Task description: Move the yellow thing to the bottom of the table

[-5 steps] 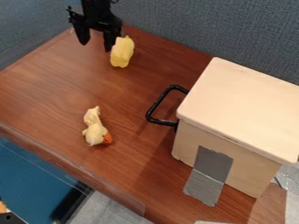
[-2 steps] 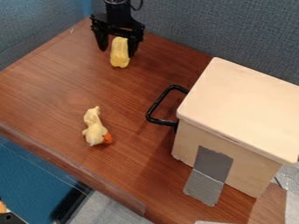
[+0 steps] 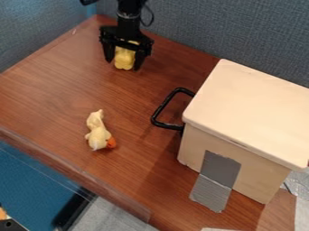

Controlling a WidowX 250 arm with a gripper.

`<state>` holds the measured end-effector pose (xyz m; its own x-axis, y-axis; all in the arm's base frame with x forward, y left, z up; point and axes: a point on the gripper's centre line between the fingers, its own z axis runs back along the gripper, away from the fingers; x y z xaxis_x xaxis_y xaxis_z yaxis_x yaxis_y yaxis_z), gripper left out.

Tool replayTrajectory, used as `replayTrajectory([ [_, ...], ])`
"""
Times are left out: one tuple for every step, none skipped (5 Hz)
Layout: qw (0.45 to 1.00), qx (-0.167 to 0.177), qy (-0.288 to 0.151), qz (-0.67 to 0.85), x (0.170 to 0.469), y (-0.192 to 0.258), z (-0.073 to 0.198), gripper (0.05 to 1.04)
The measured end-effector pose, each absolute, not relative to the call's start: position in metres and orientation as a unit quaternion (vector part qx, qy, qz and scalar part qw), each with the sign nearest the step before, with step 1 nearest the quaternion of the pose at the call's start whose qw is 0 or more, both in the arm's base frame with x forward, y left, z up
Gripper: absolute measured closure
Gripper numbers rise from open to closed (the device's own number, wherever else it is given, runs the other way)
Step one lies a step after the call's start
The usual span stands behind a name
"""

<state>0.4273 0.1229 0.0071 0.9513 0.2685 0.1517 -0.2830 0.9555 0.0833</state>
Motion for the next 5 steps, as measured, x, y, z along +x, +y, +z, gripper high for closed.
replayTrajectory([
  [0.985,0.066,-0.065,0.147,0.432,0.129,0.003,0.133],
  [0.983,0.074,-0.066,0.152,0.432,0.131,0.003,0.316],
  [0.986,0.068,-0.062,0.141,0.425,0.128,0.002,0.317],
  [0.989,0.041,-0.076,0.122,0.403,0.126,0.026,0.317],
  [0.991,0.001,-0.082,0.106,0.356,0.142,0.041,0.317],
])
